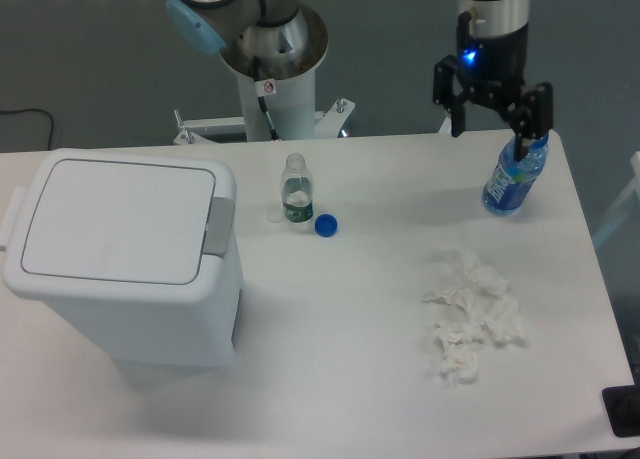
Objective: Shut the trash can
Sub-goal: 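Lift the gripper and move it toward the blue-label water bottle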
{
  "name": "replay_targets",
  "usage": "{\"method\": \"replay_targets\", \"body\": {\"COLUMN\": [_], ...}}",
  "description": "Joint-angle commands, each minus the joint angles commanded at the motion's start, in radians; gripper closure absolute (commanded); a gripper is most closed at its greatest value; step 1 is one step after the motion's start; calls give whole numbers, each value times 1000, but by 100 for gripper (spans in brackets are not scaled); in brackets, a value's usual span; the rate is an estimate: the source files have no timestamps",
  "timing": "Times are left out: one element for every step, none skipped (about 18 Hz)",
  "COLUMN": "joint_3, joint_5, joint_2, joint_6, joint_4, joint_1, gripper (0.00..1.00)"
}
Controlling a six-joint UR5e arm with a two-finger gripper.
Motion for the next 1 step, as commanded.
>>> {"method": "replay_targets", "body": {"joint_3": [0], "joint_5": [-12], "joint_2": [0], "joint_6": [-2], "joint_4": [2], "joint_1": [3], "gripper": [0]}}
